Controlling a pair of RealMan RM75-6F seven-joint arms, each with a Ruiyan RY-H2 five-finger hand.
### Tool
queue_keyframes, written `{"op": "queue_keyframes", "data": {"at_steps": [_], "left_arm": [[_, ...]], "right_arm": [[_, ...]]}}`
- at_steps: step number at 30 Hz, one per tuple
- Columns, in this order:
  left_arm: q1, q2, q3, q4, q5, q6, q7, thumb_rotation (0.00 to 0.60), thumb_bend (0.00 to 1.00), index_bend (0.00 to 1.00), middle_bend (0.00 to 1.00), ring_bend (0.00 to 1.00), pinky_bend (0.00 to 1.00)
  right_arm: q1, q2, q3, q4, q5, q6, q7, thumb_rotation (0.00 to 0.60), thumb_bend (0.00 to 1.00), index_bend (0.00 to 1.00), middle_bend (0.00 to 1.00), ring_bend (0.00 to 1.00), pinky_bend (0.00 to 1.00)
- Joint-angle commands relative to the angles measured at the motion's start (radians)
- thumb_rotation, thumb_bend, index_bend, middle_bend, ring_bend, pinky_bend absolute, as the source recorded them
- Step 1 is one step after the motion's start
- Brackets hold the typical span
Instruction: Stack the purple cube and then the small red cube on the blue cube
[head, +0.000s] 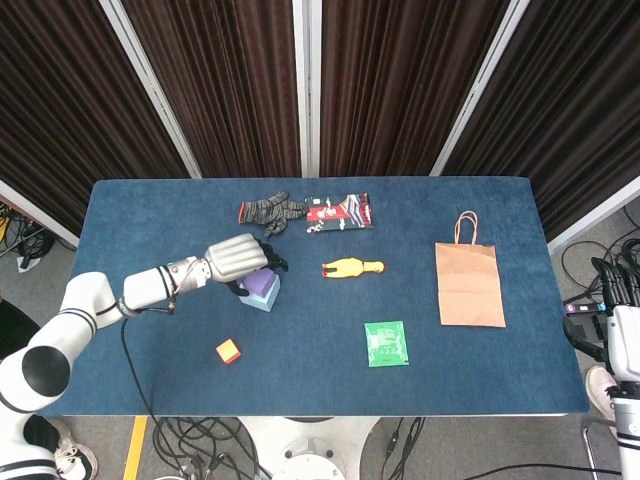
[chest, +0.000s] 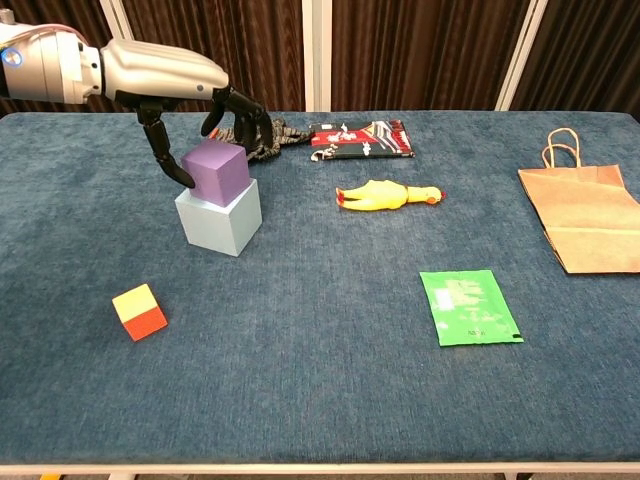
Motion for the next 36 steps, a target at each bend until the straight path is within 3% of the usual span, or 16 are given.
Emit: {"op": "queue_keyframes", "data": {"at_steps": [1,8,17,21,27,30,36], "left_arm": [[0.002,0.004,-0.009,-0.008,-0.012,-0.001,0.007,0.600,0.07,0.23,0.33,0.35,0.51],[0.012,0.068,-0.025,-0.096,-0.056,-0.039,0.049,0.600,0.06,0.22,0.32,0.33,0.51],[0.150,0.351,-0.062,-0.545,-0.242,-0.085,0.330,0.600,0.06,0.25,0.35,0.33,0.56],[0.231,0.420,-0.080,-0.707,-0.344,-0.077,0.502,0.600,0.06,0.26,0.36,0.33,0.57],[0.364,0.439,-0.112,-0.887,-0.518,-0.029,0.719,0.600,0.06,0.32,0.43,0.37,0.58],[0.412,0.429,-0.131,-0.955,-0.576,0.001,0.790,0.600,0.06,0.37,0.45,0.38,0.58],[0.459,0.397,-0.165,-1.041,-0.657,0.002,0.878,0.600,0.06,0.38,0.47,0.38,0.58]], "right_arm": [[0.001,0.001,0.000,-0.001,0.001,-0.002,-0.001,0.600,0.24,0.00,0.07,0.00,0.00],[0.001,0.007,0.000,0.001,0.004,-0.011,0.022,0.600,0.24,0.00,0.07,0.00,0.00],[-0.002,0.037,0.013,0.020,0.015,-0.029,0.129,0.600,0.24,0.00,0.08,0.00,0.00],[-0.003,0.048,0.001,0.018,-0.013,-0.036,0.163,0.600,0.24,0.00,0.08,0.00,0.00],[-0.012,0.063,-0.017,0.017,-0.069,-0.021,0.219,0.600,0.24,0.00,0.08,0.00,0.00],[-0.013,0.067,-0.026,0.017,-0.088,-0.020,0.231,0.600,0.24,0.00,0.08,0.00,0.00],[-0.014,0.070,-0.036,0.016,-0.103,-0.018,0.238,0.600,0.24,0.00,0.08,0.00,0.00]]}}
